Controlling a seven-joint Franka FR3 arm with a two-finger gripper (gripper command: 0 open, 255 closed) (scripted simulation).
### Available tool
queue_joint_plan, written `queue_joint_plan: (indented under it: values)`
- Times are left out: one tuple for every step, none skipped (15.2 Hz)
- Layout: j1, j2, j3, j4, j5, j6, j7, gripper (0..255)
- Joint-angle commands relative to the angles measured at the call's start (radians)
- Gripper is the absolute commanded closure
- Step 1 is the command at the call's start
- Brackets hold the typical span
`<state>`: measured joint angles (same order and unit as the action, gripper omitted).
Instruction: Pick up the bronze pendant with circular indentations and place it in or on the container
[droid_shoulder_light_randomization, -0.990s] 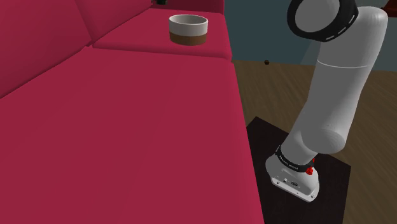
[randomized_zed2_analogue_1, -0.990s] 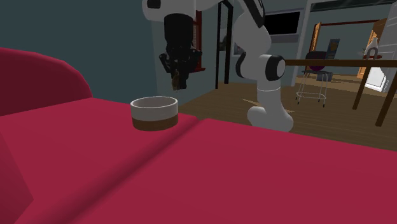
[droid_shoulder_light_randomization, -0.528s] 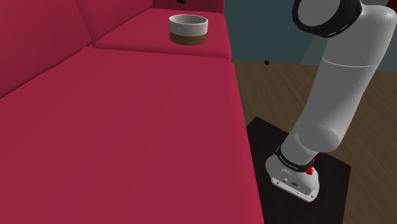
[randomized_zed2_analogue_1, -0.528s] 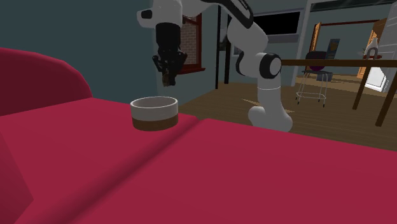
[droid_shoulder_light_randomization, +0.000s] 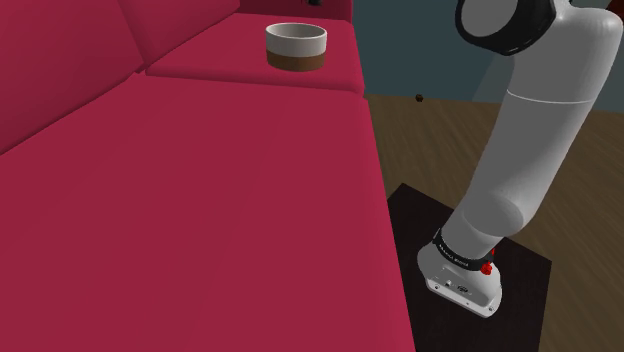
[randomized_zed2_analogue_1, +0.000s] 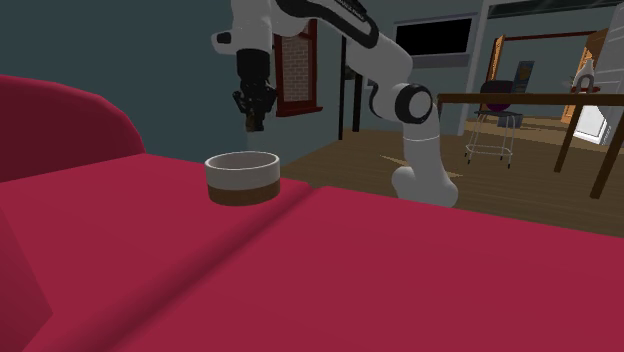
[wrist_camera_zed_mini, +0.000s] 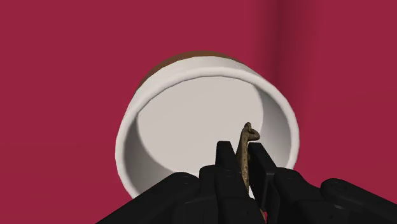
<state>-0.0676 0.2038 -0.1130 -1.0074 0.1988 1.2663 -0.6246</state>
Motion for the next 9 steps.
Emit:
queue_joint_plan:
  values:
    - [-0.009,-0.007,-0.006,-0.029,0.000,0.020,-0.021,255]
    - [-0.007,-0.022,-0.005,-0.065,-0.003,0.041,-0.023,255]
    - [-0.004,-0.036,-0.005,-0.100,-0.006,0.062,-0.026,255]
    - [-0.002,-0.048,-0.005,-0.133,-0.008,0.082,-0.028,255]
    - [0.000,-0.060,-0.004,-0.164,-0.011,0.101,-0.030,255]
    - [0.001,-0.071,-0.004,-0.193,-0.013,0.120,-0.032,255]
    - [0.003,-0.081,-0.003,-0.222,-0.015,0.138,-0.034,255]
    - [0.004,-0.090,-0.003,-0.249,-0.017,0.156,-0.036,255]
    - [0.005,-0.099,-0.002,-0.275,-0.018,0.173,-0.038,255]
